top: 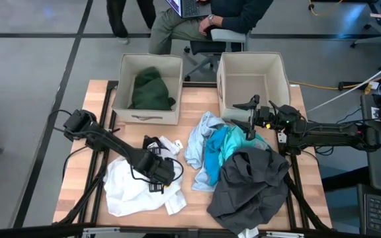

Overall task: Sort clothes
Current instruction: Put the white dress into the right laundry organizer

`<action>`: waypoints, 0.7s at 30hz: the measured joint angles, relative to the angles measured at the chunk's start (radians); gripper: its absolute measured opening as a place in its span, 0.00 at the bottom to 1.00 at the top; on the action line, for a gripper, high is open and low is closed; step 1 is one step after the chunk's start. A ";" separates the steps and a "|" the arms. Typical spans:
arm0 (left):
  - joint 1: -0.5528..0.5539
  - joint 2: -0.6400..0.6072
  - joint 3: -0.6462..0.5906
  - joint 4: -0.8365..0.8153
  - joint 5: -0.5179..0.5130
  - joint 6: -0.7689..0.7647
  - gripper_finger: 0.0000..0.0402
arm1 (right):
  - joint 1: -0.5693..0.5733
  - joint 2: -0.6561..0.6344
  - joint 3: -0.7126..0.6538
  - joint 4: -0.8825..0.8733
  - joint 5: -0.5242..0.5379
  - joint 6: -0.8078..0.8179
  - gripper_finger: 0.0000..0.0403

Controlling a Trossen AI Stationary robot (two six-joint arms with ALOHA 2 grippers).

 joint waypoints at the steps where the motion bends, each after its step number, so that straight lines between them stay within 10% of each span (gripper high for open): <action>1: 0.002 0.000 0.000 0.001 0.001 0.006 0.35 | 0.000 0.000 0.000 0.000 0.000 0.000 0.74; 9: 0.007 0.000 0.000 0.001 0.001 0.060 0.04 | 0.000 0.000 0.000 -0.011 0.000 0.000 0.74; 21: 0.007 -0.002 0.135 -0.041 -0.016 0.170 0.01 | 0.000 0.000 0.000 -0.020 0.030 0.000 0.74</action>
